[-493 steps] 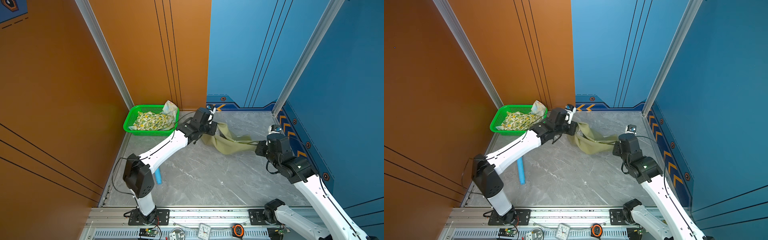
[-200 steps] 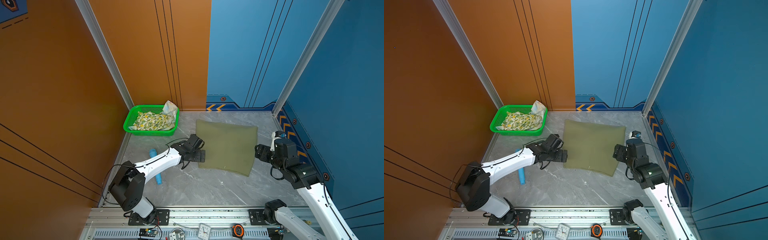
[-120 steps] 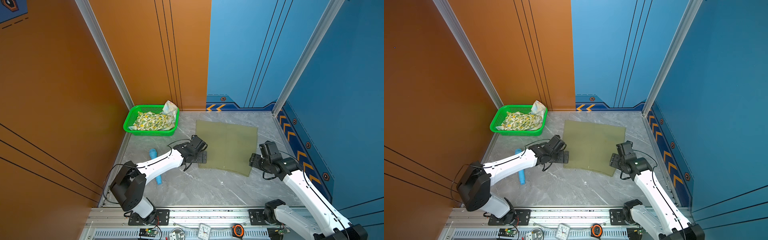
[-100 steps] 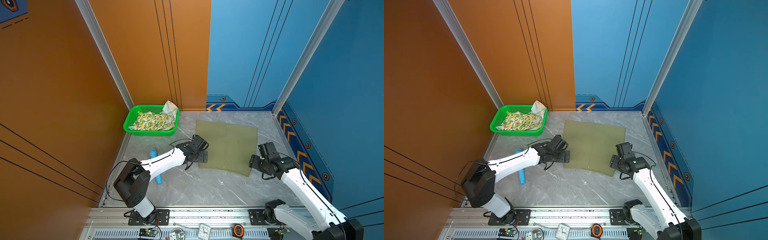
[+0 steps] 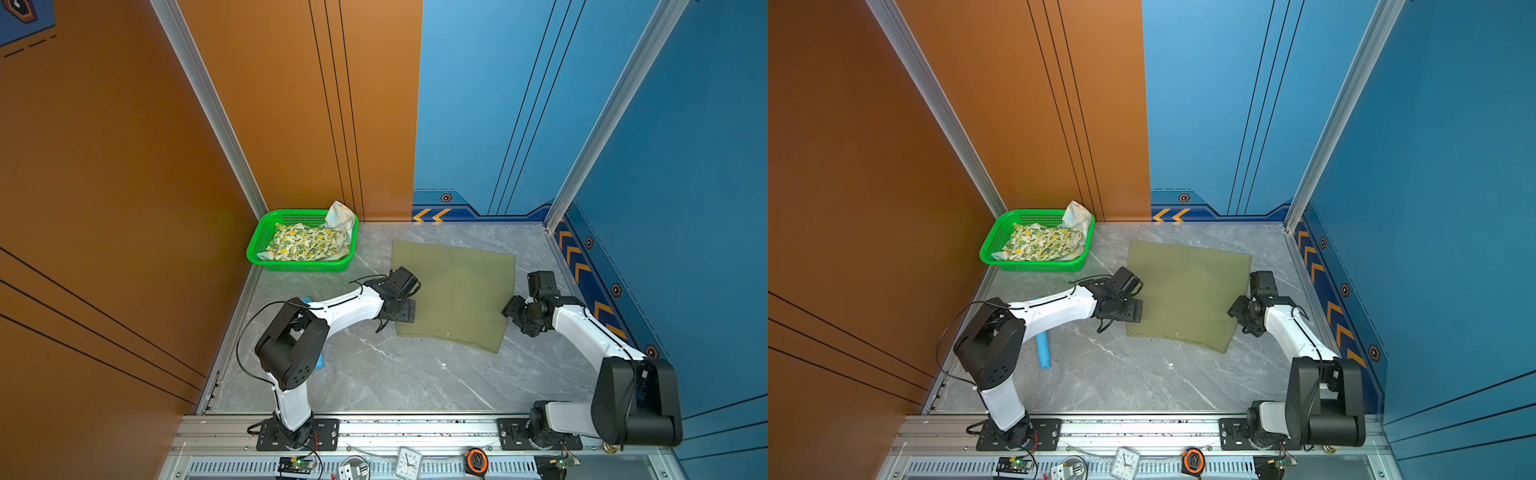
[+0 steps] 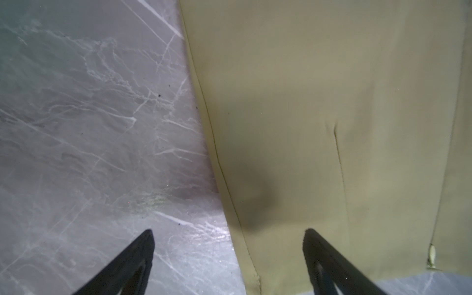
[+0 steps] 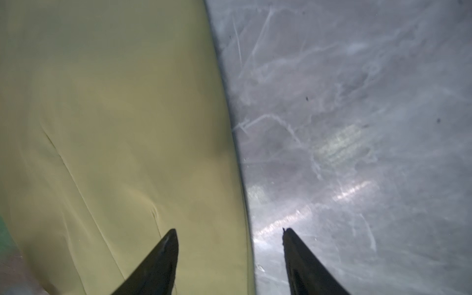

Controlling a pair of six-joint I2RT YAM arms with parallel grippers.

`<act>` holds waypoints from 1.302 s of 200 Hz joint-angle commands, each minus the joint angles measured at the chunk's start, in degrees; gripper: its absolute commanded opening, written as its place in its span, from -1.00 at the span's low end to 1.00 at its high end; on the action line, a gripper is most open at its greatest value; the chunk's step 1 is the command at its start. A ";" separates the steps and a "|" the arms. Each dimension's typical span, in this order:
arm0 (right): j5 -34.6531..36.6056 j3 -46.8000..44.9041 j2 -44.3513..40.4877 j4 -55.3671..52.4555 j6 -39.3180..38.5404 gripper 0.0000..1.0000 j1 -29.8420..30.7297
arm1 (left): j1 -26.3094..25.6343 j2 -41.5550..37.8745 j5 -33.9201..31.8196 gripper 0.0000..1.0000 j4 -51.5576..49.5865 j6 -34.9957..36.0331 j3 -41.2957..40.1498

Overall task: Fold and stack skirts
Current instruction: Fold the skirt at the center of the table.

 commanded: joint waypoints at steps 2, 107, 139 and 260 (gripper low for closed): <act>-2.81 8.86 8.30 5.40 -0.98 0.33 -1.89 | 1.75 2.47 0.59 0.85 0.04 2.02 3.37; -3.38 34.19 33.46 6.32 -11.42 0.24 -7.21 | 3.07 6.52 1.83 0.84 0.04 4.44 6.10; -5.66 41.19 40.14 4.94 -14.77 0.22 -8.10 | 2.78 6.51 2.45 0.84 0.04 4.38 5.44; -9.76 54.17 50.72 1.50 -20.73 -0.90 -6.84 | 1.99 4.97 3.27 0.58 2.11 2.95 1.04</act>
